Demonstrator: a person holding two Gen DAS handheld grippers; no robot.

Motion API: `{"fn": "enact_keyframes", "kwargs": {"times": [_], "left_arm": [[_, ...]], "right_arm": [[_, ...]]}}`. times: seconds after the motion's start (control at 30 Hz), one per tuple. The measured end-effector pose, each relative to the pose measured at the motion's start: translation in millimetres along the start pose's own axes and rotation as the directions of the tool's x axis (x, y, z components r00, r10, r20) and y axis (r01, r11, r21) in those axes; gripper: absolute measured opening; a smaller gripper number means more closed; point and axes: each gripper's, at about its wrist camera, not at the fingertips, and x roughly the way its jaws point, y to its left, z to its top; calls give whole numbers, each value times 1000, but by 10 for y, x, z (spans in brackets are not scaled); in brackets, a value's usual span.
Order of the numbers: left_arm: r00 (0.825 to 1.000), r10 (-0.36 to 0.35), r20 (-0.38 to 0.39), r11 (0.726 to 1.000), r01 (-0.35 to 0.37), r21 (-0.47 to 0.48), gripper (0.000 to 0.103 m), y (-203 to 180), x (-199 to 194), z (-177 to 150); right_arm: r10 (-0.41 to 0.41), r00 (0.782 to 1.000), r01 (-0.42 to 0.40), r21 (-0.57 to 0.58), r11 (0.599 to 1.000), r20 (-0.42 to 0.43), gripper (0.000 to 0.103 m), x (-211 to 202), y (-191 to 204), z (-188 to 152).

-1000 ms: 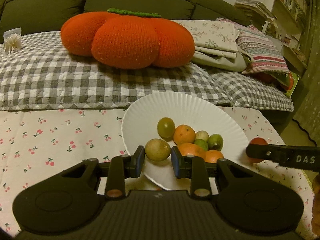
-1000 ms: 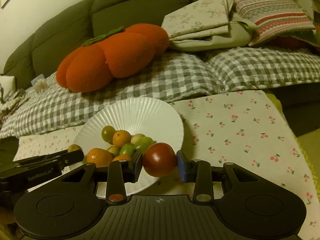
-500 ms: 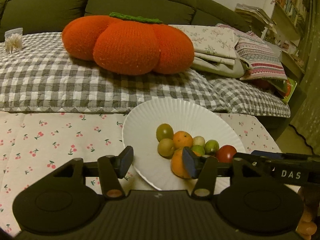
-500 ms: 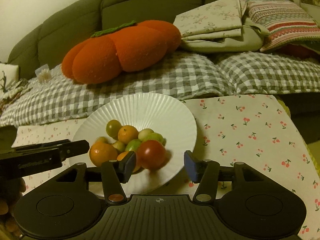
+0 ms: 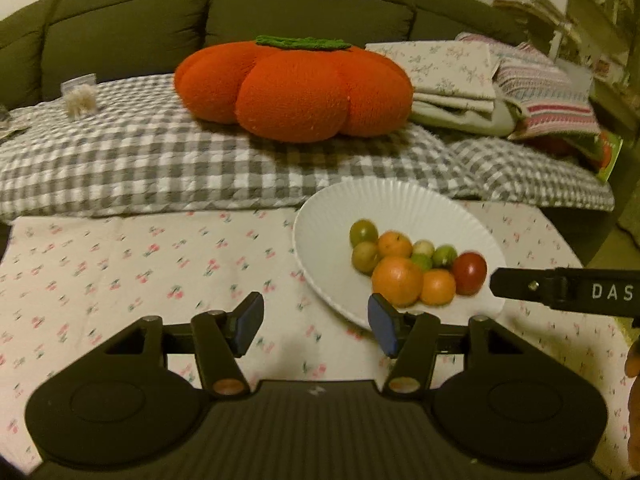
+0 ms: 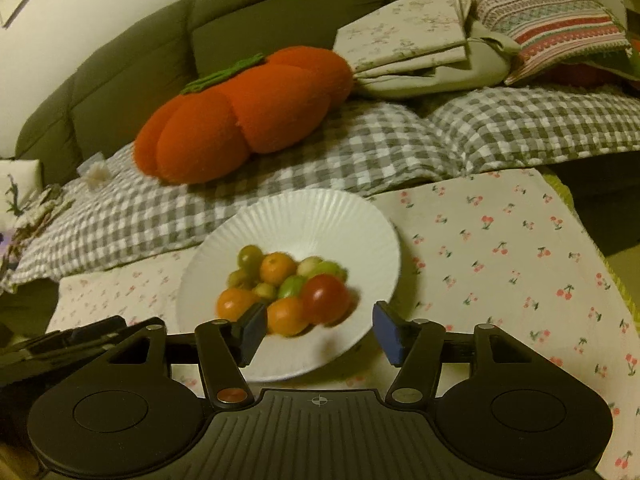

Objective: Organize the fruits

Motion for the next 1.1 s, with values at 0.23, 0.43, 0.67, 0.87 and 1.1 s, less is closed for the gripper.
{"fn": "enact_keyframes", "kwargs": {"times": [0.23, 0.43, 0.67, 0.87, 1.1], "left_arm": [[998, 61, -6, 998, -61, 4, 65, -7, -390, -126], [993, 118, 3, 993, -118, 4, 77, 3, -748, -287], [989, 141, 33, 990, -140, -34, 84, 96, -1111, -397], [986, 162, 28, 984, -159, -78, 90, 203, -1284, -552], [984, 179, 18, 981, -177, -77, 97, 272, -1267, -750]], "right_arm": [[12, 1000, -12, -56, 998, -6, 66, -208, 240, -154], [-12, 1000, 12, -90, 996, -4, 74, -506, 328, -304], [17, 1000, -14, -130, 991, 21, 87, -837, 453, -409], [51, 999, -48, -143, 989, 16, 92, -938, 555, -476], [30, 999, -22, -161, 987, 45, 96, -1085, 656, -655]]}}
